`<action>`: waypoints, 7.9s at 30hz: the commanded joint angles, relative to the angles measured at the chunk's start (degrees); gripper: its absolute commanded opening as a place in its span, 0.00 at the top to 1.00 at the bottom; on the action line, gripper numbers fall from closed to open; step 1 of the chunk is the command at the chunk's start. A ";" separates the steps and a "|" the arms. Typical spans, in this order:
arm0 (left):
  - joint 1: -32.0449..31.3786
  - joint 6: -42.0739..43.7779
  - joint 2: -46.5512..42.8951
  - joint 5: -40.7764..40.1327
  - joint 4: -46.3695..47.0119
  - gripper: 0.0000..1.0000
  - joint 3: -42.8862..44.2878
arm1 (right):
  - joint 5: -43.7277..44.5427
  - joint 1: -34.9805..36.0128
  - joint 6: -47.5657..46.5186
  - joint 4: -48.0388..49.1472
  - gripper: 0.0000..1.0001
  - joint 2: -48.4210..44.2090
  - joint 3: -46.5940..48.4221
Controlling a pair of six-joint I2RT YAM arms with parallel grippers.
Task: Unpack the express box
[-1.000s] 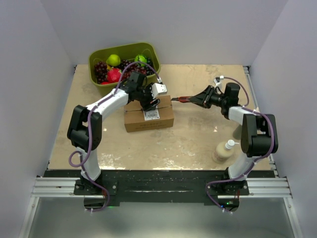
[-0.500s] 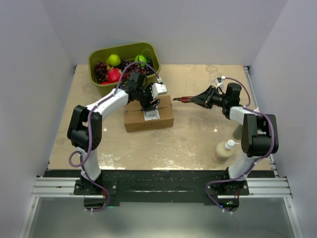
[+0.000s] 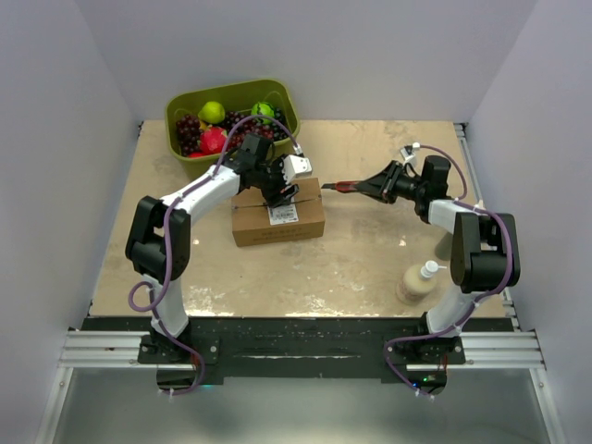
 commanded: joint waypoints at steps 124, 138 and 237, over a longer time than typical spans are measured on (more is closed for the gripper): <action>-0.76 1.29 6.72 -4.20 -7.55 0.34 -1.10 | -0.65 -0.07 4.29 7.34 1.00 0.14 -0.77; -0.76 1.21 6.63 -4.11 -7.47 0.34 -1.37 | -0.04 -1.65 3.24 6.38 1.00 -0.03 -0.41; -2.43 -1.52 -9.45 -0.06 -9.74 0.27 -3.82 | 70.89 18.74 -91.51 -12.07 0.86 -7.07 -3.84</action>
